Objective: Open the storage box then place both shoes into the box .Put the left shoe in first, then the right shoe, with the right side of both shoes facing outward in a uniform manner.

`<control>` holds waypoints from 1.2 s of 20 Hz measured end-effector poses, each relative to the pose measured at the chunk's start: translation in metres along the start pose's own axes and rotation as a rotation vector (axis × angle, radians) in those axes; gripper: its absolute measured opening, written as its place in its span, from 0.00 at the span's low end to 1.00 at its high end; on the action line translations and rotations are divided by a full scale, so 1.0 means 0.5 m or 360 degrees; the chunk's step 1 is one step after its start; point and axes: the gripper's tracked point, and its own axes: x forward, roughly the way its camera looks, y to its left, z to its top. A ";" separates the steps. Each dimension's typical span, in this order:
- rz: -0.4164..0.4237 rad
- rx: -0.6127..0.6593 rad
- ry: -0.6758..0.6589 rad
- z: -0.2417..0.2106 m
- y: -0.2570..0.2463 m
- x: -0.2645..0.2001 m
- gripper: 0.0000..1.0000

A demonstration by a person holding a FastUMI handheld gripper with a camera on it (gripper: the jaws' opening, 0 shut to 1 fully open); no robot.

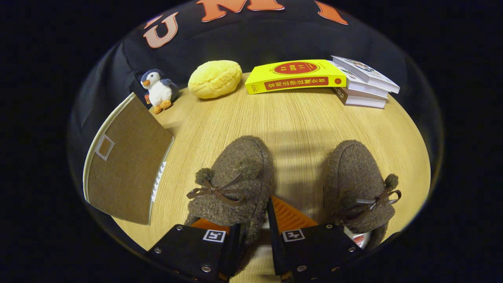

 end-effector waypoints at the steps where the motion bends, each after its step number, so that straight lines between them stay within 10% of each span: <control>1: 0.0009 0.0048 0.0022 -0.002 -0.002 -0.005 0.32; 6: 0.0017 0.0180 0.0003 0.013 -0.005 -0.035 0.04; 24: 0.0249 0.0109 -0.0191 0.238 0.419 -0.258 0.04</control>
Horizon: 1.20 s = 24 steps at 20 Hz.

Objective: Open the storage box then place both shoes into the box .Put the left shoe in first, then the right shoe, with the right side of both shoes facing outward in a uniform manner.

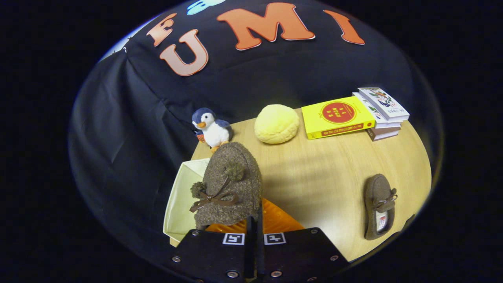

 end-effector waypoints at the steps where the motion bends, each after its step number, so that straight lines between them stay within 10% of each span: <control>1: 0.0017 -0.0005 0.0007 0.001 0.032 0.011 0.04; 17: -0.0078 -0.0044 0.0407 -0.170 0.237 0.251 0.06; 24: 0.0208 -0.0143 0.0571 -0.229 0.297 0.239 0.34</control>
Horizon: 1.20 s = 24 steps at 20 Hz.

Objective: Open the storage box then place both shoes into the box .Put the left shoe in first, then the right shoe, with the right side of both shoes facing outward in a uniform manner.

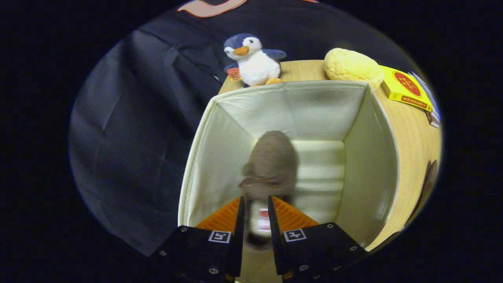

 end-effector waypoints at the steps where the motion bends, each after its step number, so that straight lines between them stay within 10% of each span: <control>1: 0.0051 -0.0023 -0.0042 0.006 0.012 -0.021 0.35; 10: 0.0247 -0.0173 -0.0516 0.087 -0.052 -0.314 0.68; 24: -0.0391 -0.0102 -0.0734 -0.066 -0.621 -0.505 0.98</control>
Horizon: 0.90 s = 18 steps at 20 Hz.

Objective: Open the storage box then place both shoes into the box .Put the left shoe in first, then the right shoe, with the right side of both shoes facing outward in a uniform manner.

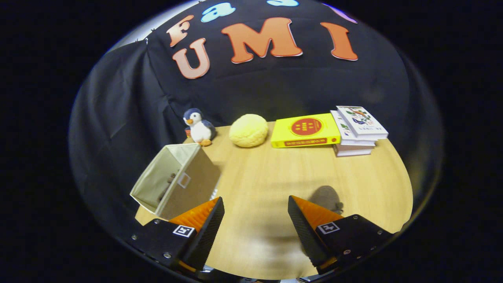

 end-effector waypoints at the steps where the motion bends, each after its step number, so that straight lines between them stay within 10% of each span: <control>1: -0.0048 0.0001 -0.0001 -0.013 -0.036 -0.001 0.98; 18: -0.0288 -0.0040 0.0321 -0.228 -0.325 0.086 0.88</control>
